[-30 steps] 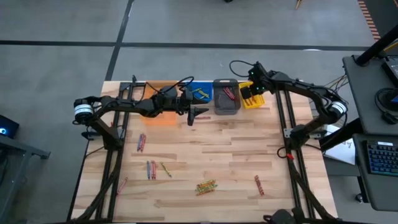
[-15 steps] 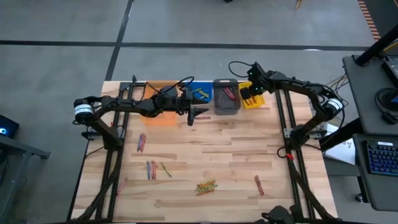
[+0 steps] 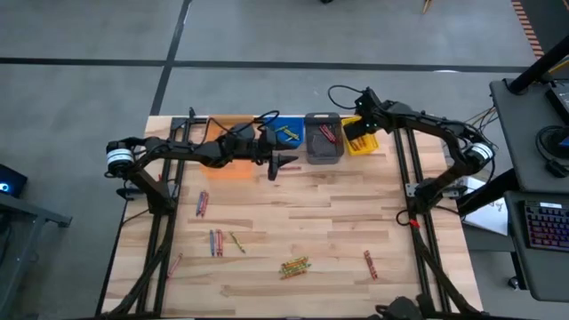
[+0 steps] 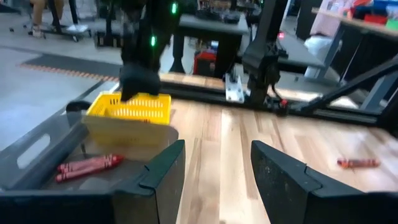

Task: Sort crayons
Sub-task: Put the red crayon into the black bin

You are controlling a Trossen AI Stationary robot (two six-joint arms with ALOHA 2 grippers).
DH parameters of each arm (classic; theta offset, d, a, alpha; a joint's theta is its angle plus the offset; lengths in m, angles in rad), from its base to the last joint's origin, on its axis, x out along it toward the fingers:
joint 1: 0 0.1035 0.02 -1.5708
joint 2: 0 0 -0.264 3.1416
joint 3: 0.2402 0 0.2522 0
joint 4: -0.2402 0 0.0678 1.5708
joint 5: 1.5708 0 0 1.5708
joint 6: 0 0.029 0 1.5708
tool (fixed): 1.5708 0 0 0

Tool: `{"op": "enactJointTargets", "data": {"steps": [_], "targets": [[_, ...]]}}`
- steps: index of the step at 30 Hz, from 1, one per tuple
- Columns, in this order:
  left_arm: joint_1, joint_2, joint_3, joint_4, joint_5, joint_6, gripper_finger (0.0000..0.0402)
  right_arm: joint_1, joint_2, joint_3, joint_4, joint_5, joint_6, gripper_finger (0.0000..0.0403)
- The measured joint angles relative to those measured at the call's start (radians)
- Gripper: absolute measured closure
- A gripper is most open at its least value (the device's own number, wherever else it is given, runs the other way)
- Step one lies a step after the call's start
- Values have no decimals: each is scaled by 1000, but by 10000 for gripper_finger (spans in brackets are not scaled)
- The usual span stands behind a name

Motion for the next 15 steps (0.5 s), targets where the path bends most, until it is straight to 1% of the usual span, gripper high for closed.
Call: {"op": "enactJointTargets", "data": {"steps": [7, 11, 15], "targets": [[0, 0, 0, -110, 0, 68, 235, 40, -116, 0, -3, -27, -4, 293], [0, 0, -1, -176, 0, 140, 235, 111, -193, -11, 5, -28, -30, 299], [-1, 0, -1, -238, 2, 213, 235, 212, -265, -54, 49, -27, -37, 307]]}}
